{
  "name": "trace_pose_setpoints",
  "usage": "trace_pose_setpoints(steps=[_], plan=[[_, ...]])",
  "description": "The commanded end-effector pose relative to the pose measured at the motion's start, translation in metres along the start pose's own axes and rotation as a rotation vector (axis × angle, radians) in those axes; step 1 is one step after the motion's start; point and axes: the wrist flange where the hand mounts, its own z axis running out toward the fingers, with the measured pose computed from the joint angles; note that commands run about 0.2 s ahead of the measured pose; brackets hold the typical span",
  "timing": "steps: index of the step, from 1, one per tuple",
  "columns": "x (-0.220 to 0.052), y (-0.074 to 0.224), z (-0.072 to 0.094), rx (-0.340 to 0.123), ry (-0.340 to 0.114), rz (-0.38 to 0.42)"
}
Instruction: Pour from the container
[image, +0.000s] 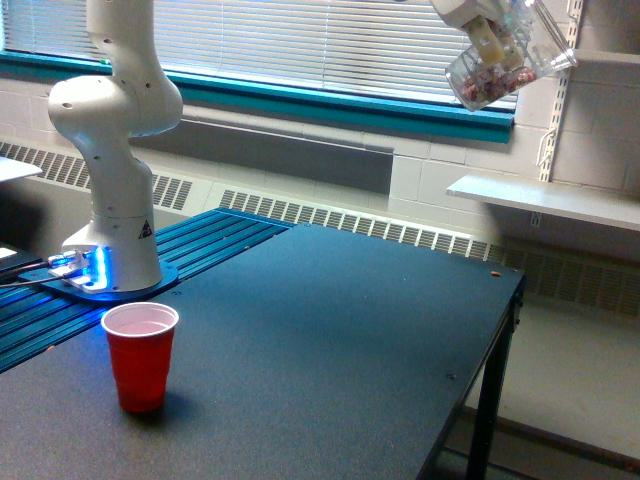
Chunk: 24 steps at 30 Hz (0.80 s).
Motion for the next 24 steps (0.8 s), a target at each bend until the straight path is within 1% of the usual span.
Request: trace_pose_setpoints(steps=[1,3,5,6,7,9,10,13,14,16,19,20,22,24], plan=[[0.013,0.098,0.045,-0.156,-0.037,0.202],[0.012,0.111,0.047,-0.179,-0.041,0.23],[0.008,0.126,0.053,-0.189,-0.063,0.289],[0.007,0.138,0.054,-0.199,-0.067,0.322],[0.005,0.143,0.055,-0.201,-0.069,0.338],[-0.009,0.144,0.059,-0.193,-0.09,0.371],[-0.017,0.148,0.061,-0.203,-0.104,0.384],[-0.031,0.155,0.059,-0.192,-0.122,0.443],[-0.037,0.159,0.058,-0.184,-0.13,0.478],[-0.04,0.174,0.052,-0.199,-0.121,0.497],[-0.052,0.196,0.048,-0.205,-0.131,0.573],[-0.054,0.209,0.046,-0.222,-0.126,0.582],[-0.059,0.239,0.038,-0.284,-0.119,0.577],[-0.064,0.26,0.031,-0.322,-0.115,0.58]])
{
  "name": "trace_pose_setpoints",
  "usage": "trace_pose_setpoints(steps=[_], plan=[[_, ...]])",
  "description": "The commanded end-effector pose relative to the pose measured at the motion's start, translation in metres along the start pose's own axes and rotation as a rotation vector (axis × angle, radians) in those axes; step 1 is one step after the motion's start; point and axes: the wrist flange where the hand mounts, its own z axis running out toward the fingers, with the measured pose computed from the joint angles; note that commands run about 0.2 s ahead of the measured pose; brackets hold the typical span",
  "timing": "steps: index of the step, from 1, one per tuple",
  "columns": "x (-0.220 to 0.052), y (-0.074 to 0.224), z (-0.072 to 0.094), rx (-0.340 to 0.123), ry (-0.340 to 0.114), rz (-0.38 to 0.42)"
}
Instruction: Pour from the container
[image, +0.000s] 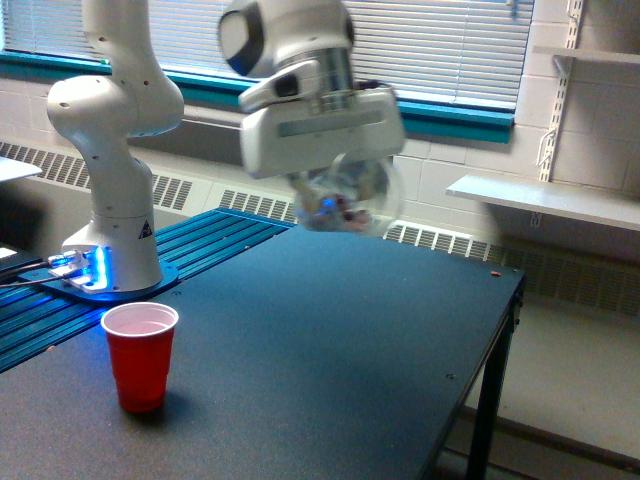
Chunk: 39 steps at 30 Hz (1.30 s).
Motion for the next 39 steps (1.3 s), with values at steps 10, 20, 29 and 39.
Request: trace_pose_setpoints(steps=[10,20,29,39], plan=[[0.008,0.143,-0.034,-0.134,0.046,0.208],[-0.019,0.218,-0.027,-0.171,-0.028,0.424],[-0.066,0.275,0.009,-0.278,-0.153,0.598],[-0.077,0.313,0.018,-0.362,-0.192,0.741]])
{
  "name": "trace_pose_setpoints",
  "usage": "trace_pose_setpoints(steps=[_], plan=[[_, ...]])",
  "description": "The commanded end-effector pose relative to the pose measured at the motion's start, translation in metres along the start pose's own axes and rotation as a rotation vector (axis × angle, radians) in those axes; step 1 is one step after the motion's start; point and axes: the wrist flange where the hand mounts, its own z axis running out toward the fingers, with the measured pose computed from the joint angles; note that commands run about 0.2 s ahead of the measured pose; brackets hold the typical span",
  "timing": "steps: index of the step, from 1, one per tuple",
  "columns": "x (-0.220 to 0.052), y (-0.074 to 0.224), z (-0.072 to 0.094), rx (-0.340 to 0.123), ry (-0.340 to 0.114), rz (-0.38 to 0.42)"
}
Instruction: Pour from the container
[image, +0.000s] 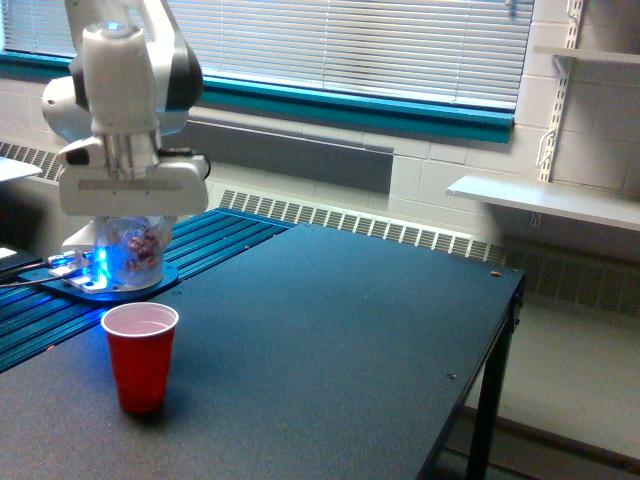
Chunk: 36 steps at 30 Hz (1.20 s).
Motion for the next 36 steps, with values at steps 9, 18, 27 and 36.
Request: trace_pose_setpoints(steps=[9,18,27,36], plan=[[0.017,0.022,0.0,-0.024,-0.027,0.238],[0.011,0.023,0.002,-0.058,-0.032,0.287],[-0.005,0.016,0.017,-0.106,-0.045,0.288],[-0.013,0.011,0.028,-0.121,-0.053,0.292]])
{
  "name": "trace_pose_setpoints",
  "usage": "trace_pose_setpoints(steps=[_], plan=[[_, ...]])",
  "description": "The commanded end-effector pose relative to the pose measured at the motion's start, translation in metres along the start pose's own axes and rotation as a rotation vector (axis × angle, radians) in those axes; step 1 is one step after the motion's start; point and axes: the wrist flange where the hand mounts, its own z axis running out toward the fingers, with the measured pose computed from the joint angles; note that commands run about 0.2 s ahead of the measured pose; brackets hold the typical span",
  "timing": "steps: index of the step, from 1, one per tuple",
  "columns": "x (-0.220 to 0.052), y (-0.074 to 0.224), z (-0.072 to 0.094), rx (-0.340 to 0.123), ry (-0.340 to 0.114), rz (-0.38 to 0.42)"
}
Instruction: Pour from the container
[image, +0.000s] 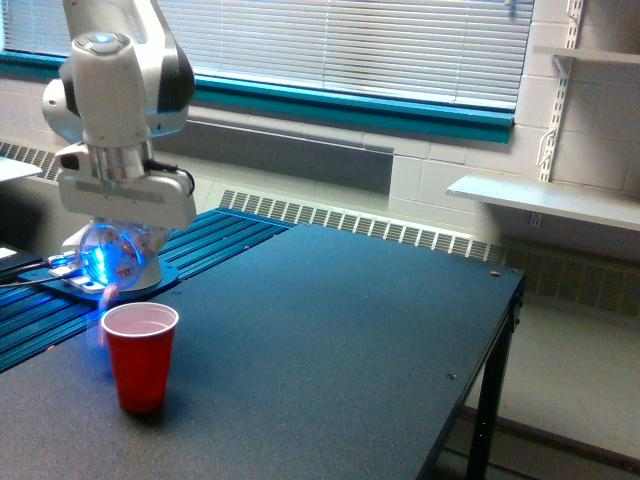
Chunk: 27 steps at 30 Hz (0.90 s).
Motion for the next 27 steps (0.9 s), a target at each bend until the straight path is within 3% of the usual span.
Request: trace_pose_setpoints(steps=[1,10,16,27], plan=[[-0.012,0.006,0.019,-0.037,-0.005,0.025],[-0.021,0.003,0.02,-0.03,0.002,0.016],[-0.014,-0.006,0.005,-0.003,0.059,0.009],[-0.022,-0.017,-0.012,0.018,0.026,0.01]])
